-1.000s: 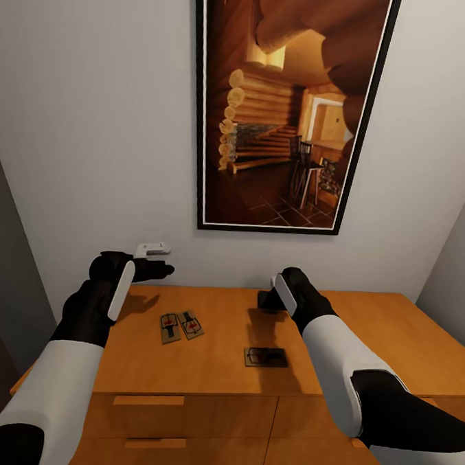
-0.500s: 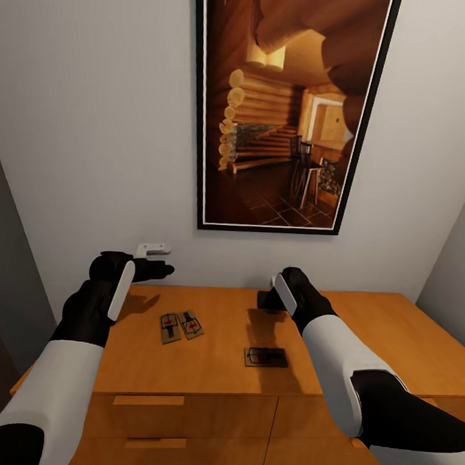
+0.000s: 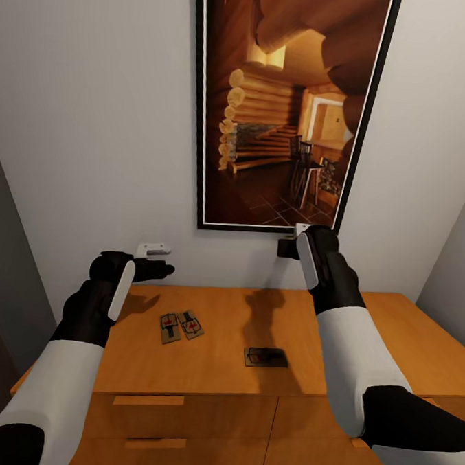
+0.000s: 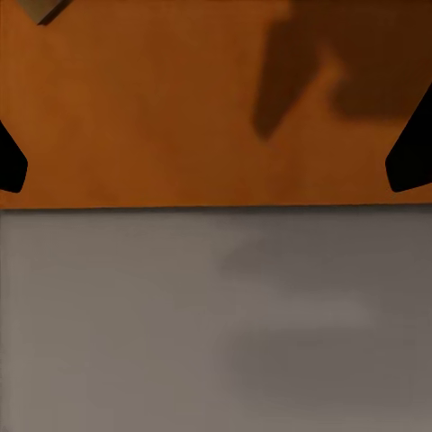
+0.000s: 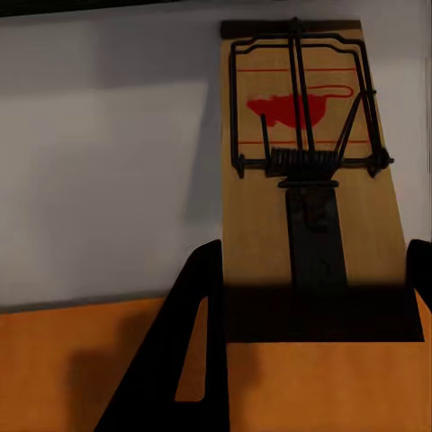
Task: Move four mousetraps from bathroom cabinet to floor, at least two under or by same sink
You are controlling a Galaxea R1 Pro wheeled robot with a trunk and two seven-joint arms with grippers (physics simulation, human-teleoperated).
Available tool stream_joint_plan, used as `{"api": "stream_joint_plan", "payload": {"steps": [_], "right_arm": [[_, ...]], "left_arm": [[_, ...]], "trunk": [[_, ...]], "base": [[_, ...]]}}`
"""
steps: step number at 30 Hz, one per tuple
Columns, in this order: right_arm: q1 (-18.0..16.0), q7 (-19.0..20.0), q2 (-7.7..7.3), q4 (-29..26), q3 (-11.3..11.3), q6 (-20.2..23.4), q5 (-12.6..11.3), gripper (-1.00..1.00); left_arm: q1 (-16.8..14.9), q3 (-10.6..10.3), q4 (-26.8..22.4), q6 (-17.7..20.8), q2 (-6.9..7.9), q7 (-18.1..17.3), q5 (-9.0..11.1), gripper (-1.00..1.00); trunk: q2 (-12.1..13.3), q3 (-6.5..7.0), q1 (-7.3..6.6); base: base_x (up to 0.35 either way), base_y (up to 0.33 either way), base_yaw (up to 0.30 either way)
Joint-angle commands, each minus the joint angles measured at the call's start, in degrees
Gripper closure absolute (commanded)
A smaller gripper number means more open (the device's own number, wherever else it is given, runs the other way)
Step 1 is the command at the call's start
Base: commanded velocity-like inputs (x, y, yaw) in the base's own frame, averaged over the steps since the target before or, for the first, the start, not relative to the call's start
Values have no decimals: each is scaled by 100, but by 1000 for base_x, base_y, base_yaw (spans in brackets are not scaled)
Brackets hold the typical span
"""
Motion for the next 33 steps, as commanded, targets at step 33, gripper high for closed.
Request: {"api": "stream_joint_plan", "payload": {"steps": [33], "right_arm": [[-5,-34,-133,23,-20,13,-95,100]], "left_arm": [[-5,16,-4,26,-7,7,34,-100]], "trunk": [[-4,-7,0]], "base": [[0,0,0]]}}
